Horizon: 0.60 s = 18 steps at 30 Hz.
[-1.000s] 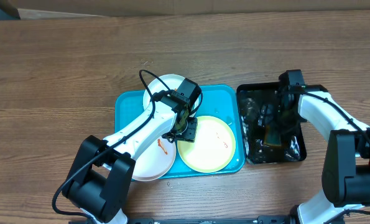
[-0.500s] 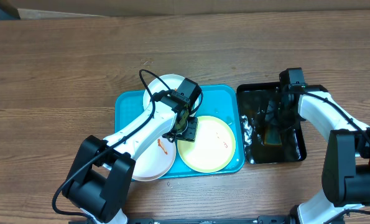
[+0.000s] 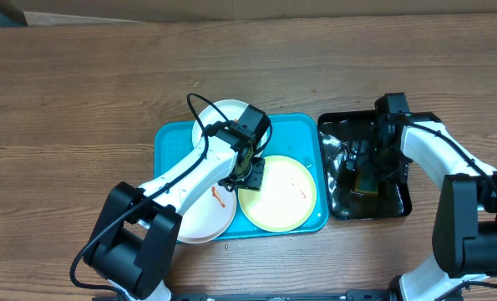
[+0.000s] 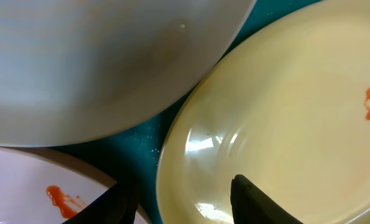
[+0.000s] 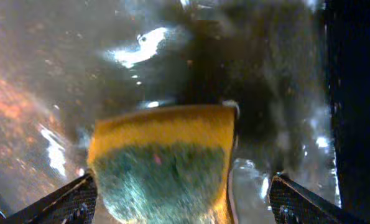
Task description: Clean dirty plates on tray and stack at the side
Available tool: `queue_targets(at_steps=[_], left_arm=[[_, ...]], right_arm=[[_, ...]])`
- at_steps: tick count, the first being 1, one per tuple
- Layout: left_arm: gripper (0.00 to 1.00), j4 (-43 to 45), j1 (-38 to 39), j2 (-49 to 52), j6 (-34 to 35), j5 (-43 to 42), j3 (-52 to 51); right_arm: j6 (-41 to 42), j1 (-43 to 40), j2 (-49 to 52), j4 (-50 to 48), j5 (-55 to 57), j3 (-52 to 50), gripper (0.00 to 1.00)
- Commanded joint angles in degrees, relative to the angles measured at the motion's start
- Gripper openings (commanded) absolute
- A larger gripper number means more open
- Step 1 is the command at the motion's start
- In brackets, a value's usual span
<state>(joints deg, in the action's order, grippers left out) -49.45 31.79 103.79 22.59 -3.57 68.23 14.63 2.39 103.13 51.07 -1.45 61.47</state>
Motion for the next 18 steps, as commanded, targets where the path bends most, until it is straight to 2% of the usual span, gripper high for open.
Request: queue_targets(at_steps=[1,9,14,16,18], left_arm=[[0.45,0.2,0.1,0.9,0.6,2.6,-0.7],[0.34,1.9,0.1,0.9,0.6,2.5,-2.1],[0.33,3.3,0.1,0.9,0.6,2.5,-3.6],[0.28,3.3,0.1,0.9,0.6,2.5,-3.6],[0.19,3.1,0.1,0.9,0.6,2.5,-3.6]], right_arm=[[0.0,0.1,0.1,0.3,0.3,1.5,0.90],[0.0,0.1,0.1,0.9,0.3,1.5,0.90],[0.0,0.1,0.1,2.2,0.3,1.5,0.91],[0.0,0.1,0.1,3.1,0.3,1.5,0.91],[0.0,0.1,0.1,3.7,0.3,1.5,0.91]])
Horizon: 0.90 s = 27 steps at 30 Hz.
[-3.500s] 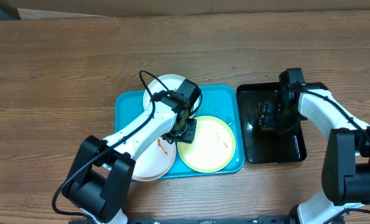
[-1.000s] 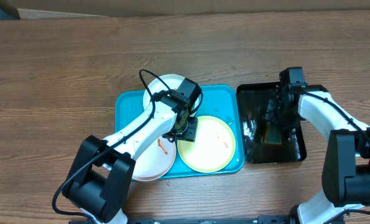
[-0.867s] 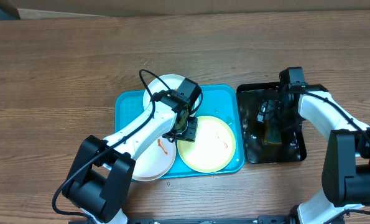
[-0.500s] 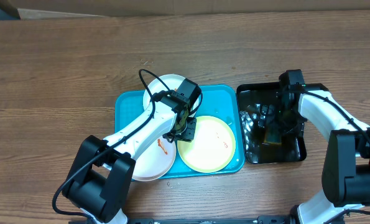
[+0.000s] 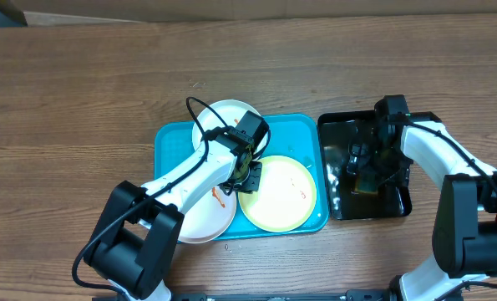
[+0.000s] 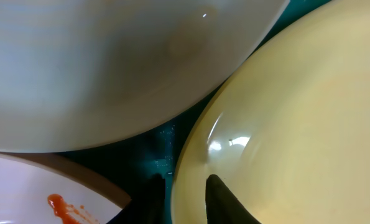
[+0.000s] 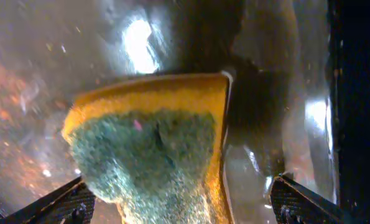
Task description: Clean dirty plates on tray and stack at the side
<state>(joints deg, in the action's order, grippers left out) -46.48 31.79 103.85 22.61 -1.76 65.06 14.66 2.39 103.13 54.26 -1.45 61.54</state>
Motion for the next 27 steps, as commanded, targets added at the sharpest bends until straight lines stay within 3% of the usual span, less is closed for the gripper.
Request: queue_targets(at_steps=[1,17,18,19,20,21,22,26,27], left_arm=[[0.17,0.0,0.1,0.9,0.6,0.7,-0.4],[0.22,0.5,0.1,0.9,0.5,0.9,-0.4],[0.22,0.5,0.1,0.9,0.5,0.9,-0.4],[0.22,0.5,0.1,0.9,0.5,0.9,-0.4],[0.22,0.5,0.1,0.9,0.5,0.9,-0.4],[0.23,0.5,0.1,0.9,0.5,0.9,-0.4],[0.23,0.5,0.1,0.9,0.5,0.9,-0.4],[0.25,0.4,0.1,0.9,0.1,0.9,-0.4],[0.26,0.4,0.1,0.9,0.1,0.9,-0.4]], right_arm=[[0.1,0.1,0.1,0.8,0.3,1.4,0.91],[3.4,0.2,0.1,4.6,-2.7,0.8,0.95],[3.4,0.2,0.1,3.8,-2.7,0.3,0.91],[3.4,0.2,0.1,3.1,-2.7,-0.2,0.86],[3.4,0.2,0.1,2.4,-2.7,-0.9,0.75],[3.4,0.2,0.1,1.9,-2.7,-1.3,0.54],[3.4,0.2,0.1,1.4,-2.6,-1.7,0.06],[3.0,0.2,0.1,2.6,-2.7,-1.0,0.06],[2.9,0.2,0.1,3.5,-2.7,-0.3,0.34]])
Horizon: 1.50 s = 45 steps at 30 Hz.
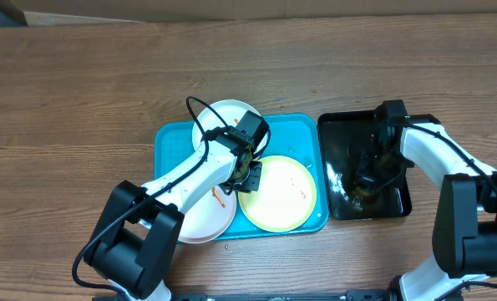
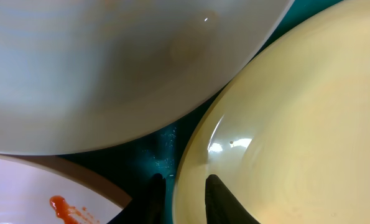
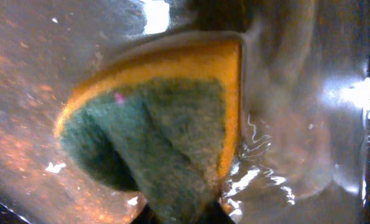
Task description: Clean dirty plates on tray and stack at the side
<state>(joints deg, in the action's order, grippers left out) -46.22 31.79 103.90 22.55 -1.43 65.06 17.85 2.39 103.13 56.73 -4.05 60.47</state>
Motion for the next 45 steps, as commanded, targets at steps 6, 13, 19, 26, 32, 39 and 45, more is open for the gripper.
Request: queue_targets(at_steps=[6,13,19,26,32,39,45], left_arm=[[0.27,0.2,0.1,0.8,0.2,0.6,-0.4],[0.26,0.2,0.1,0.8,0.2,0.6,-0.4],[0.26,0.2,0.1,0.8,0.2,0.6,-0.4],[0.26,0.2,0.1,0.8,0.2,0.8,-0.4],[0.26,0.2,0.1,0.8,0.2,0.8,-0.4],[0.26,0.2,0.1,0.8,0.2,0.8,-0.4],[0.21,0.3,0.1,0.8,0.2,0.9,-0.9]], right_arm=[[-2.2,0.2,0.1,0.6,1.2,3.5,0.77],[-2.2,0.2,0.1,-2.4,1.8,2.0,0.04],[-2.2,0.2,0.1,-2.6,1.8,1.8,0.66],[-2.2,0.1,0.1,-8.3,1.9,2.6,0.78],[-2.2,0.2,0.1,-10.2,1.9,2.5,0.18],[-2.2,0.1,0.1,-9.5,1.5,3.6,0.75],[-2.2,0.2,0.1,-3.8,1.0,4.5,0.79]])
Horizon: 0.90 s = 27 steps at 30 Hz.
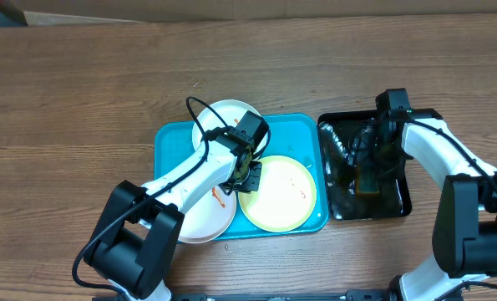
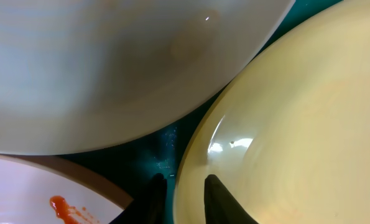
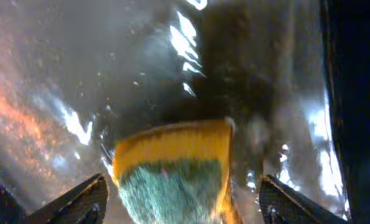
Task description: Clean dirty plates on tray and stack at the side
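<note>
A teal tray (image 1: 169, 142) holds three plates: a white one (image 1: 223, 121) at the back, a white one with an orange smear (image 1: 200, 209) at the front left, and a pale yellow one (image 1: 281, 196) with a red smear. My left gripper (image 1: 250, 173) is shut on the yellow plate's left rim (image 2: 191, 155), one finger under it and one on top. A yellow sponge with a green scrub face (image 3: 172, 168) lies in the wet black basin (image 1: 403, 205). My right gripper (image 3: 181, 205) is open with the sponge between its fingers, a gap on each side.
The basin stands right of the tray and holds water, which glints in the right wrist view. The back white plate overlaps the tray's far edge. Bare wooden table (image 1: 81, 100) lies to the left, behind and in front. A few crumbs lie near the tray's front edge.
My right gripper was shut on the sponge, squashing it in the water. Now it is open, and the sponge has its full shape back. The left gripper and the plates have not moved.
First my left gripper stood open astride the yellow plate's rim, and my right one was open around the sponge. Then the left one was shut on the rim and has stayed so. Later the right gripper was squeezing the sponge, and now it has let go.
</note>
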Available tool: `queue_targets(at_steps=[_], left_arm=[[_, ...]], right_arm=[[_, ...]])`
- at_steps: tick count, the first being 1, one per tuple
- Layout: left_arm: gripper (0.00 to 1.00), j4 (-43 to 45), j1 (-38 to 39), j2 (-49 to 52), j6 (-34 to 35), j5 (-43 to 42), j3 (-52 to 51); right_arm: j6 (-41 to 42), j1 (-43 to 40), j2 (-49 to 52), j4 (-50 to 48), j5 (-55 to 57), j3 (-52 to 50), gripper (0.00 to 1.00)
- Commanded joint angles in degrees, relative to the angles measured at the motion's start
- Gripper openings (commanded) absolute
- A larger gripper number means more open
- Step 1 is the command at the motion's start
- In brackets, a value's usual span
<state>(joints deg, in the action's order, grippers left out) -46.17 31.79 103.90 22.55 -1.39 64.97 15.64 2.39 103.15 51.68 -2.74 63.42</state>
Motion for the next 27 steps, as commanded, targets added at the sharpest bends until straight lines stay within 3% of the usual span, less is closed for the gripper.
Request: queue_targets(at_steps=[1,7,9,11,12,16,22,27], left_arm=[[0.20,0.3,0.1,0.8,0.2,0.8,-0.9],[0.15,0.6,0.1,0.8,0.2,0.8,-1.1],[0.15,0.7,0.1,0.8,0.2,0.8,-1.1],[0.16,0.9,0.1,0.8,0.2,0.8,-1.1],[0.16,1.1,0.1,0.8,0.2,0.8,-1.1],[0.16,1.5,0.1,0.9,0.2,0.8,-1.1],[0.11,1.9,0.1,2.0,0.2,2.9,-1.1],[0.04,2.3,0.1,3.4,-1.3,2.8,-1.1]], right_arm=[[0.0,0.2,0.0,1.9,-0.3,1.5,0.79],[0.0,0.2,0.0,2.8,-0.3,1.2,0.80],[0.0,0.2,0.0,2.7,-0.3,0.7,0.90],[0.0,0.2,0.0,2.6,-0.3,0.1,0.93],[0.0,0.2,0.1,2.4,-0.3,-0.2,0.83],[0.0,0.2,0.1,2.3,-0.6,-0.2,0.62],[0.0,0.2,0.0,2.3,-0.6,-0.2,0.40],[0.0,0.2,0.0,2.4,-0.5,-0.2,0.32]])
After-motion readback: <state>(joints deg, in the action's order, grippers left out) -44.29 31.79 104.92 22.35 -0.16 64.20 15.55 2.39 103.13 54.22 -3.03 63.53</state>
